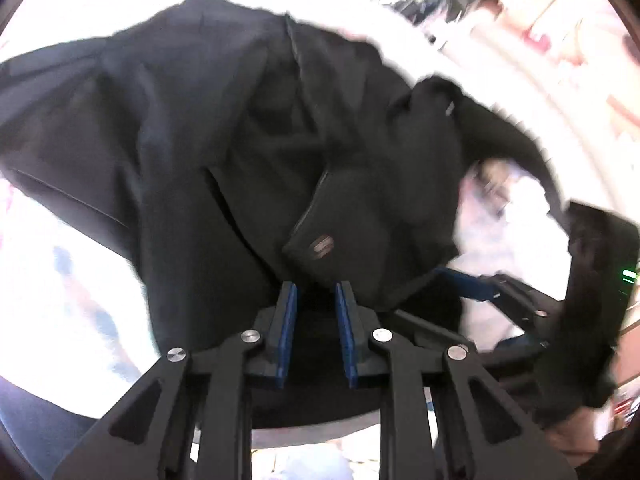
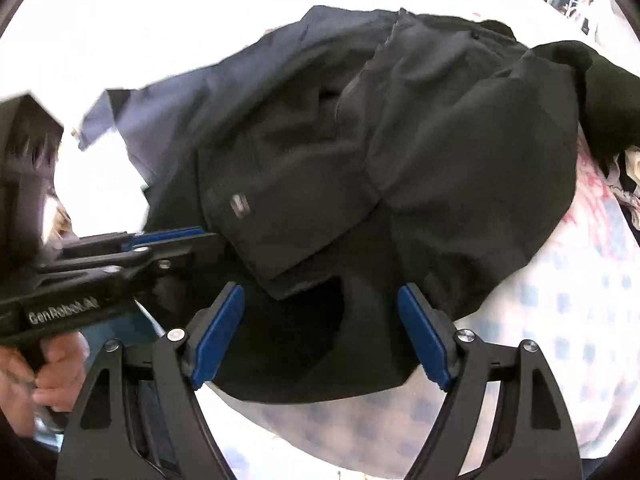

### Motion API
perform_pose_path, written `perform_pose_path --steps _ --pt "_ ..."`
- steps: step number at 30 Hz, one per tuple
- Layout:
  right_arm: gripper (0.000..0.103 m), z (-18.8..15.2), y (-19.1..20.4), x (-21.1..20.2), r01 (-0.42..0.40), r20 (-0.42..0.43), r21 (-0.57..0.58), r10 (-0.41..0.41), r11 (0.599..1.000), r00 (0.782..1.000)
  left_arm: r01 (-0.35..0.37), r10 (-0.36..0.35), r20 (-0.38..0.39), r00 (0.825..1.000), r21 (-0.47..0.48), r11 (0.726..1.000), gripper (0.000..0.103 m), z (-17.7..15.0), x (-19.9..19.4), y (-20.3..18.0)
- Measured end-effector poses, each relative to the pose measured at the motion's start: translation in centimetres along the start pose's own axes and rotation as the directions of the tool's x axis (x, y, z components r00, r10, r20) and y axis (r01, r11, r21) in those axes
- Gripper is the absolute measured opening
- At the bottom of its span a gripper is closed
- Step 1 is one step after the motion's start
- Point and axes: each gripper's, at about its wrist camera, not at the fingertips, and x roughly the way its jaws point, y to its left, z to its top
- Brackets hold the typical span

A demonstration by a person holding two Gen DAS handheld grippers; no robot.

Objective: Fold clothes

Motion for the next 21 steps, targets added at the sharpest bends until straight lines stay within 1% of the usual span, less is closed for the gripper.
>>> perform_pose_path --steps 1,2,4,6,7,8,9,10,11,12,13,14,15,16,17,18,19,20,21 --pt "0.085 0.1 -0.1 -0.7 -0.007 0.016 -0.011 0.007 1.0 1.0 -0.001 0.001 0.026 1.0 0.004 1.0 0.024 0.1 -1.0 0.3" --pt "0.088 0.1 0.1 -0.8 -0.007 0.015 -0.042 0.007 0.999 1.0 -0.016 0.015 0.038 0.999 0.009 1.0 0.029 0.3 -1.4 0.6" --pt "0.088 0.3 1.0 -0.1 -0.009 -0.013 -0.109 0.008 0.994 1.0 -0.047 0.047 0.04 0.998 -0.002 0.999 0.035 0.7 -2.0 1.9" --pt "0.088 0.8 2.3 1.5 0.005 -0.058 -0.156 -0.014 0.988 0.998 -0.051 0.053 0.046 0.998 -0.046 0.998 0.035 1.1 -2.3 3.3" --pt "0.089 0.8 2.8 2.2 0.025 -0.071 -0.193 -0.04 0.981 0.997 -0.054 0.058 0.054 0.997 -0.064 0.996 0.035 1.0 -2.5 3.8" --pt "0.089 0.8 3.3 2.9 0.045 -0.084 -0.23 -0.066 0.972 0.994 -0.063 0.066 0.057 0.996 -0.063 0.996 0.038 1.0 -2.6 4.0" --pt "0.09 0.5 3.8 3.7 0.071 -0.096 -0.264 -0.099 0.962 0.99 -0.084 0.086 0.05 0.995 -0.041 0.996 0.039 0.9 -2.3 3.7" --pt "0.093 0.3 4.3 4.5 0.095 -0.107 -0.297 -0.132 0.95 0.986 -0.11 0.111 0.041 0.993 -0.011 0.994 0.04 0.9 -1.8 3.4" --pt "0.097 0.0 4.5 4.8 0.097 -0.102 -0.305 -0.134 0.947 0.986 -0.136 0.135 0.032 0.99 0.019 0.991 0.041 0.8 -1.4 3.0" --pt "0.098 -0.3 4.2 4.6 0.105 -0.08 -0.293 -0.134 0.95 0.988 -0.158 0.157 0.027 0.987 0.052 0.986 0.041 0.7 -1.1 2.5" --pt "0.095 -0.5 3.9 4.5 0.114 -0.058 -0.28 -0.135 0.953 0.989 -0.184 0.182 0.03 0.983 0.097 0.978 0.041 0.8 -1.0 1.9" --pt "0.076 -0.8 3.6 4.4 0.121 -0.035 -0.267 -0.136 0.956 0.99 -0.206 0.201 0.046 0.978 0.144 0.968 0.041 0.8 -1.1 1.1" --pt "0.063 -1.0 3.3 4.2 0.128 -0.013 -0.252 -0.135 0.959 0.991 -0.226 0.217 0.066 0.974 0.189 0.956 0.041 0.9 -1.4 0.3" --pt "0.055 -0.9 2.3 3.5 0.101 -0.002 -0.184 -0.103 0.978 0.995 -0.24 0.223 0.096 0.97 0.244 0.94 0.045 1.0 -1.6 -0.7" --pt "0.049 -0.8 1.3 2.7 0.072 0.011 -0.114 -0.072 0.991 0.997 -0.237 0.211 0.118 0.97 0.284 0.929 0.053 1.1 -1.7 -1.5" --pt "0.046 -0.7 0.4 2.0 0.029 0.022 -0.044 -0.028 0.999 0.999 -0.226 0.193 0.134 0.972 0.315 0.922 0.056 1.3 -1.7 -2.0" --pt "0.041 -0.7 0.0 1.6 0.008 0.03 -0.02 -0.008 1.0 1.0 -0.198 0.168 0.121 0.978 0.313 0.929 0.062 1.5 -1.2 -2.1" --pt "0.037 -0.6 -0.2 1.1 0.001 0.037 -0.014 0.0 1.0 0.999 -0.162 0.14 0.095 0.986 0.294 0.942 0.066 1.8 -0.4 -2.0" --pt "0.035 -0.6 -0.4 0.5 -0.006 0.057 -0.004 0.007 1.0 0.998 -0.126 0.111 0.069 0.991 0.274 0.953 0.066 2.1 0.5 -1.9"
